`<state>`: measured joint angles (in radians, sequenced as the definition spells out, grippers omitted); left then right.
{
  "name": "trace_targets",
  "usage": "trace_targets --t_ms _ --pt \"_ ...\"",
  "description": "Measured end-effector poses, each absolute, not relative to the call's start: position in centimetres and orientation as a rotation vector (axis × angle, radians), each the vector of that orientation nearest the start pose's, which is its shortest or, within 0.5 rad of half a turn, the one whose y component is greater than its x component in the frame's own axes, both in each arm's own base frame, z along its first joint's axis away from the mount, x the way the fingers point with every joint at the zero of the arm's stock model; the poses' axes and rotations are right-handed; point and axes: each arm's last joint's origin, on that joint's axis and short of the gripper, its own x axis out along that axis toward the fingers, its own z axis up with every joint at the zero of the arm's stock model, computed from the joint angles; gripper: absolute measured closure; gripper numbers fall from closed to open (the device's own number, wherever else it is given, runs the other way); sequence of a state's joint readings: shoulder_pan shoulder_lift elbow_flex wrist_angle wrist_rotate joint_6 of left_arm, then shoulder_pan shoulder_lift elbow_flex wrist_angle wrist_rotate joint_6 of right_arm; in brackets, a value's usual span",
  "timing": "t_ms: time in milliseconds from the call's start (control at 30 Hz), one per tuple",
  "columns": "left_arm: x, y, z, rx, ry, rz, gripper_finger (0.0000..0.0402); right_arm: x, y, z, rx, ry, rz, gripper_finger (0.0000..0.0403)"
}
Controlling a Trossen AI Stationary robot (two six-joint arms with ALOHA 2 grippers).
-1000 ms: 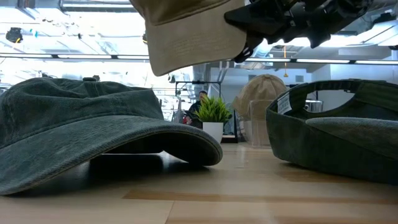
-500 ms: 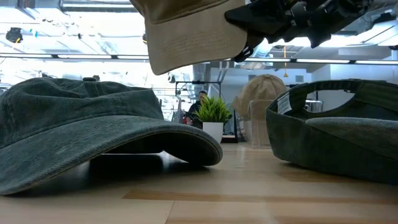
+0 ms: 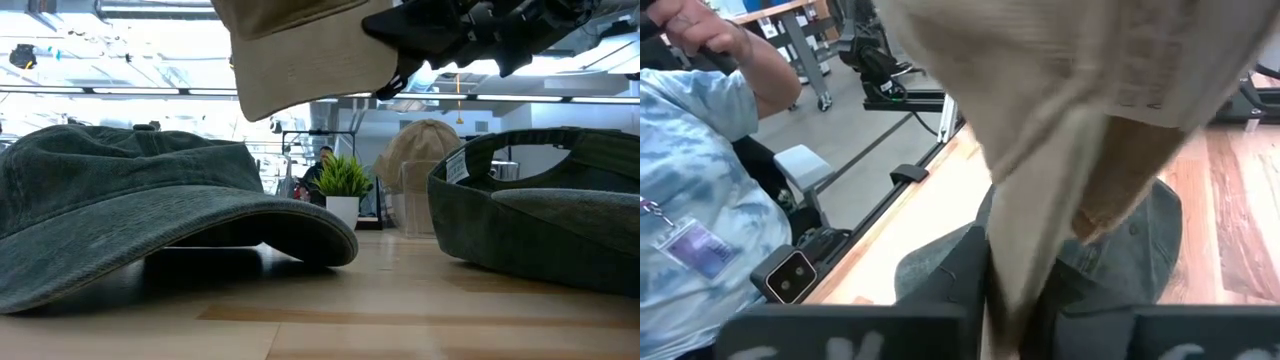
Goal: Pick & Place hat
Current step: Put the brown cap into the right transparent bin
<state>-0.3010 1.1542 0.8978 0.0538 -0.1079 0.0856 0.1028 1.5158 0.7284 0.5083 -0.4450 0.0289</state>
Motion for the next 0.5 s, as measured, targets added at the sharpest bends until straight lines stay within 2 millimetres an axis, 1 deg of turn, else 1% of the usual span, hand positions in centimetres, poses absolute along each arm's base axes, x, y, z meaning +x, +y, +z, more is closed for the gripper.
trace_targets --t_ms 233,500 --pt "25.03 -7.3 32.51 0.09 0.154 -0.242 0.0391 30.83 4.42 20.99 0.08 0.288 0.532 0.0328" --pt "24.99 -7.5 32.6 0.081 0.144 -0.27 0.0391 30.82 3.96 20.57 0.075 0.331 0.472 0.028"
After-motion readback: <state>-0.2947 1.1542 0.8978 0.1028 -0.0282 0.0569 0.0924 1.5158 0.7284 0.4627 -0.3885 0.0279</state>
